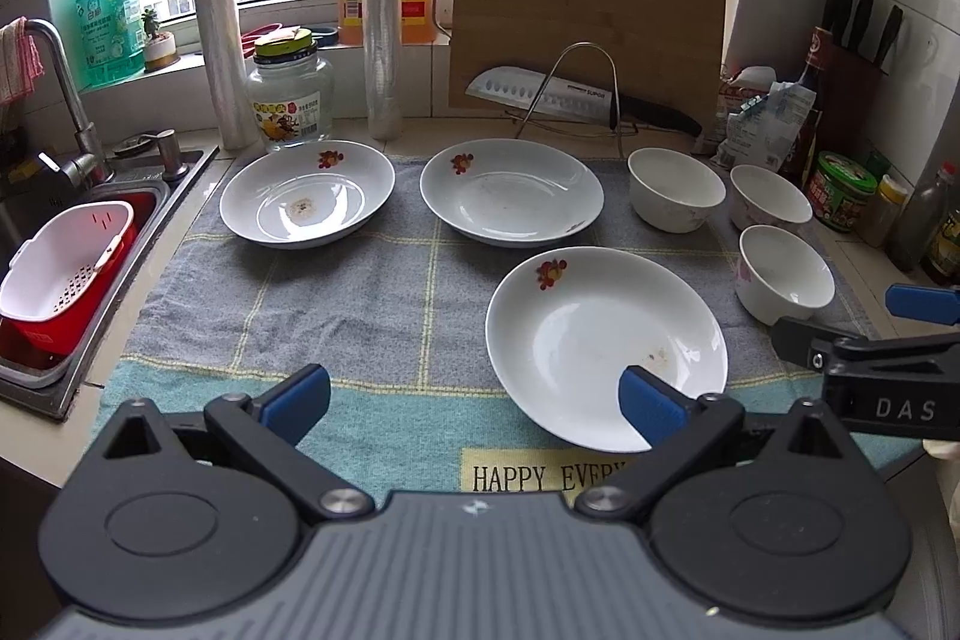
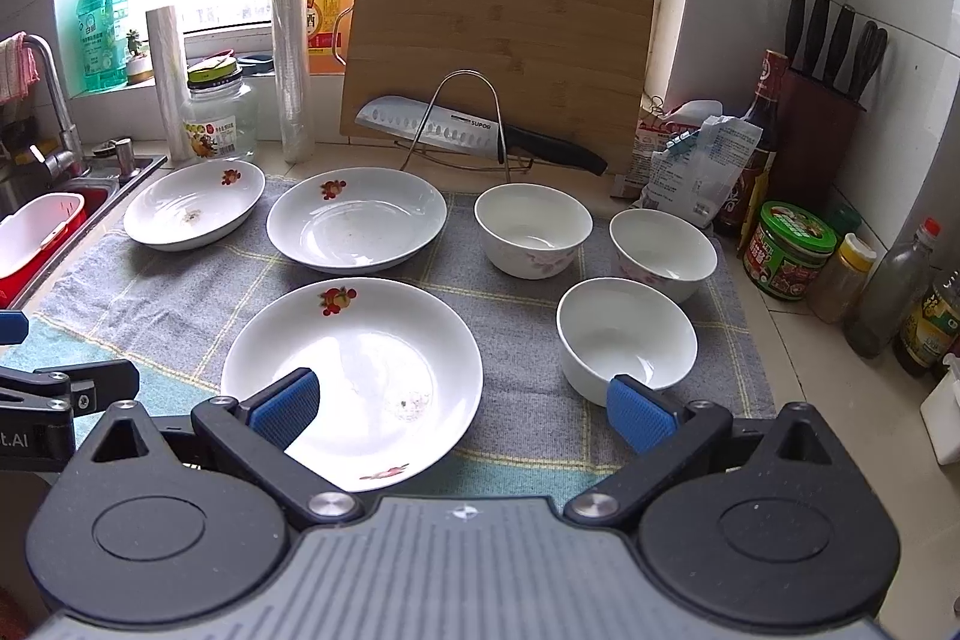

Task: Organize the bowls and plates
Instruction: 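Move the left tool to the rim of the stained floral plate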

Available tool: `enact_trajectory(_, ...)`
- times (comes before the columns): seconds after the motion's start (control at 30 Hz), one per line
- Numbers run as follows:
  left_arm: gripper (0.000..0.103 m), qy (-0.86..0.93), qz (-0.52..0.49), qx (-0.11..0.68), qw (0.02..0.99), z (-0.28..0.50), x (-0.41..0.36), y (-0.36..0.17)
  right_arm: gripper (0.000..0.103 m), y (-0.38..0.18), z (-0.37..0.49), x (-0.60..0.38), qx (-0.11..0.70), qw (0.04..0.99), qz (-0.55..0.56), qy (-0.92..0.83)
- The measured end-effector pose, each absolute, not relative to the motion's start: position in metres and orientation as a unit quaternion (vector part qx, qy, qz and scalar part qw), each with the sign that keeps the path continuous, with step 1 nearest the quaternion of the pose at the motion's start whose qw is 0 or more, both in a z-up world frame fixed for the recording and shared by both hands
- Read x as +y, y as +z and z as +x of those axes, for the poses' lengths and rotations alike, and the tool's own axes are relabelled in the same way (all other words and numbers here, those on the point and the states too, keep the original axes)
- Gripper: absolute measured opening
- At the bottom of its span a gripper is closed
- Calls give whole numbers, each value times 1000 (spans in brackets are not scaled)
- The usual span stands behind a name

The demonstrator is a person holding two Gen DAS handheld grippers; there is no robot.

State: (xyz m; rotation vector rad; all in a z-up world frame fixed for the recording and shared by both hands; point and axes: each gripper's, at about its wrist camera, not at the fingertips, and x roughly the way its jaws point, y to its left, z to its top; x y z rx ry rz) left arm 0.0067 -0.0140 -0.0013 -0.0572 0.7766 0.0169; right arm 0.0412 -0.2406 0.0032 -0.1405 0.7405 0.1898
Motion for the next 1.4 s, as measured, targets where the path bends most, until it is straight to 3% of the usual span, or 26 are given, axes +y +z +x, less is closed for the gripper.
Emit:
enact_trajectory(0.87,102,-62,5,398,915,95,121,-42,103,-22,99,-99,373,919,-77,97)
enact_trajectory(1.4,102,-83,41,420,903,174,215,-53,103,-76,150,21,410,889,-121,168)
